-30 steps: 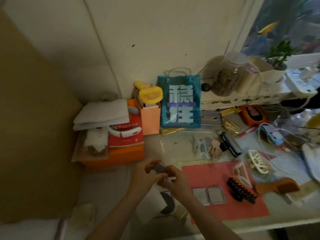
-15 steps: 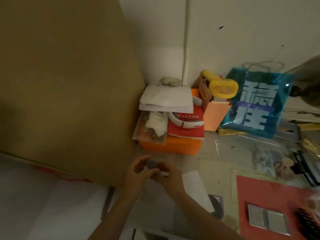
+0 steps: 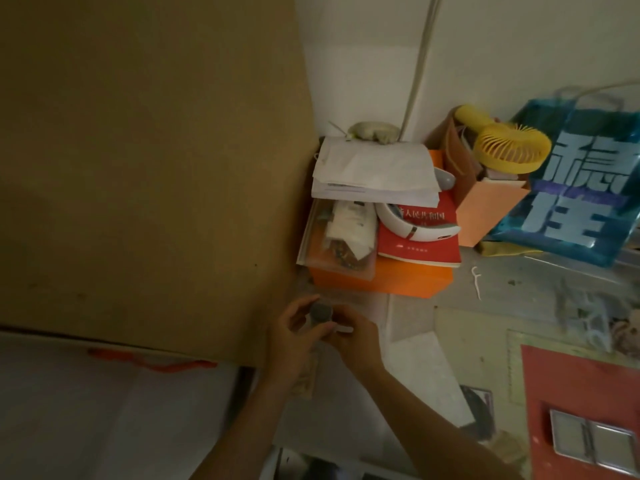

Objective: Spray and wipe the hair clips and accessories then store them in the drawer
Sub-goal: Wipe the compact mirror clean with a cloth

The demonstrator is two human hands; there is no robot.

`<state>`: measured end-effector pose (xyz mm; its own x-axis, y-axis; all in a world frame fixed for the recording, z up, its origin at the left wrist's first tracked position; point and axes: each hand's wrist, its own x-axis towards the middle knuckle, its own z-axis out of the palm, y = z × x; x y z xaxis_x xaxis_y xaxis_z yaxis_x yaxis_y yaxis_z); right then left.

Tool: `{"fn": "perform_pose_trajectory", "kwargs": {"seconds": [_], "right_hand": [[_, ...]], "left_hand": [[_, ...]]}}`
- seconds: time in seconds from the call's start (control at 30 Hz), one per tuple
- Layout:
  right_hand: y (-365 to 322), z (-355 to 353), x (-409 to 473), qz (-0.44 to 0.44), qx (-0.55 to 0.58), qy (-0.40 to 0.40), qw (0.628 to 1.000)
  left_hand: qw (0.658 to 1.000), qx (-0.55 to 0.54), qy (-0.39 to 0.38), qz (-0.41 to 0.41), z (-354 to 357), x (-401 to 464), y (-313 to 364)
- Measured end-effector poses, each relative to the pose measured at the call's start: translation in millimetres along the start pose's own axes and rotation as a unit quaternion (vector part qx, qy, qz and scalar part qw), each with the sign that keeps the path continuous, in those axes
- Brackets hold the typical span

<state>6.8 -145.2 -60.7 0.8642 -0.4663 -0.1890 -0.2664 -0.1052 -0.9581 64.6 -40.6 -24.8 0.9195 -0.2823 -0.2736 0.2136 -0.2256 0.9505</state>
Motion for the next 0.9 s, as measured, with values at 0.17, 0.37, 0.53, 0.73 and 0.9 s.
{"fn": "perform_pose_trajectory", "kwargs": {"seconds": [0.17,0.37,0.53,0.73,0.9], "right_hand": [[4.7,1.9,-3.1,0.005,-0.009,0.0,1.0],[2.6,0.3,-3.7,0.016,-0.028,-0.02,0.999],[1.0,-7.7,-12.5,0.034,-0.025,-0.016,0.999],[16.7,-24.4,-43.7,0.05,-0.165,-0.02,0.985],[44.7,-39.1,-85.3,0.077,-0.312,-0.089,0.943]], "left_hand": [[1.0,0.011,-0.001,0.001,-2.7,-3.0,-10.7],[0.999,0.047,0.015,-0.019,-5.2,-10.3,-16.9],[0.995,0.063,0.051,-0.063,-8.1,-29.3,-20.8],[0.966,0.25,0.06,-0.039,-32.1,-69.0,-65.9],[0.872,0.485,-0.047,0.047,-51.4,-70.8,-101.9]]}}
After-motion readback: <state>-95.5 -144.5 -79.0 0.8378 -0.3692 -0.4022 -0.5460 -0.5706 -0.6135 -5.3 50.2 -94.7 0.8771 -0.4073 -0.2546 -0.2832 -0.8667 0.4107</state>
